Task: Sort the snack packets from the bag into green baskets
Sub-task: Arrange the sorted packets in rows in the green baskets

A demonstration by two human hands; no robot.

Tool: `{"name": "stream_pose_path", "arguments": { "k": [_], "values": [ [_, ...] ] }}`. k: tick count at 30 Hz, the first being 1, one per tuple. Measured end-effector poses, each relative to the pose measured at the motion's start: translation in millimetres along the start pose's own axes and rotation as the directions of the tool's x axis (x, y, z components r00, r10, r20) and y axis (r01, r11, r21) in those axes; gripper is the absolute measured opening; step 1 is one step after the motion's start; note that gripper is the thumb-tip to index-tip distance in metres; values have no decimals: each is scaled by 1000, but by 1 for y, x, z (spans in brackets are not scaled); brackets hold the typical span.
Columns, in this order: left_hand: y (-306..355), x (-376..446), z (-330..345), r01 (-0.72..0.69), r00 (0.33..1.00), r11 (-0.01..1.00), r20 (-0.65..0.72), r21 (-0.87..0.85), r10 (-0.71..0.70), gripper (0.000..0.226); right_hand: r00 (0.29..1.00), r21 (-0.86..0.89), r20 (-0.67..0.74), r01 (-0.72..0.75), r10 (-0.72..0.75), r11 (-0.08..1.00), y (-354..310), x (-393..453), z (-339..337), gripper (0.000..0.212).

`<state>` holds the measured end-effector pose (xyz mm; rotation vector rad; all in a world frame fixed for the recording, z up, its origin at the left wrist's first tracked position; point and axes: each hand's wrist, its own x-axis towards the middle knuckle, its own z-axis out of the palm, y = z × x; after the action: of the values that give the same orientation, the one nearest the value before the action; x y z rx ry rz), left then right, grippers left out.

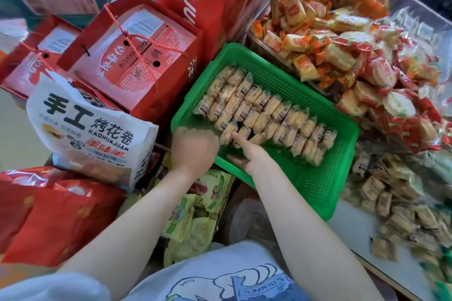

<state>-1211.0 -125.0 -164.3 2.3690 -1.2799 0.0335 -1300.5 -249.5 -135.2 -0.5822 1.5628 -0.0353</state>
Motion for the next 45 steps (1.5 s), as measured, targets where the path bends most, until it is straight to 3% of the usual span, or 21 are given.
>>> {"name": "stream_pose_path", "arguments": {
  "k": [3,8,14,17,22,25,32,40,45],
  "values": [
    [0,0,1,9,1000,1000,-11,4,-9,42,990,216,132,-86,58,973,1,0,2,46],
    [2,0,2,8,1000,1000,-11,12,-8,43,981,420,174,-158,91,894,-5,-1,5,10],
    [1,-1,1,10,1000,1000,-1,-20,-10,42,994,575,110,-77,17,815,-13,6,1,25],
    [1,0,1,7,1000,1000,-3,-25,-7,39,998,562,66,-26,-14,827,-9,8,3,54],
    [0,-1,3,12,1000,1000,-14,-15,-12,41,1000,474,22,-22,13,880,-7,3,6,58],
    [0,-1,4,17,1000,1000,-22,-2,-17,41,993,381,119,-61,17,923,-4,-1,7,47],
    [0,-1,2,12,1000,1000,10,9,-12,43,987,243,156,10,-49,970,-3,9,0,37],
    [9,-5,-10,48,984,999,171,-6,-46,49,958,246,246,87,-149,965,3,-20,-50,58],
    [82,-25,-3,21,969,985,247,-172,23,42,892,332,272,266,-362,905,13,-53,-142,28]
  ]
}}
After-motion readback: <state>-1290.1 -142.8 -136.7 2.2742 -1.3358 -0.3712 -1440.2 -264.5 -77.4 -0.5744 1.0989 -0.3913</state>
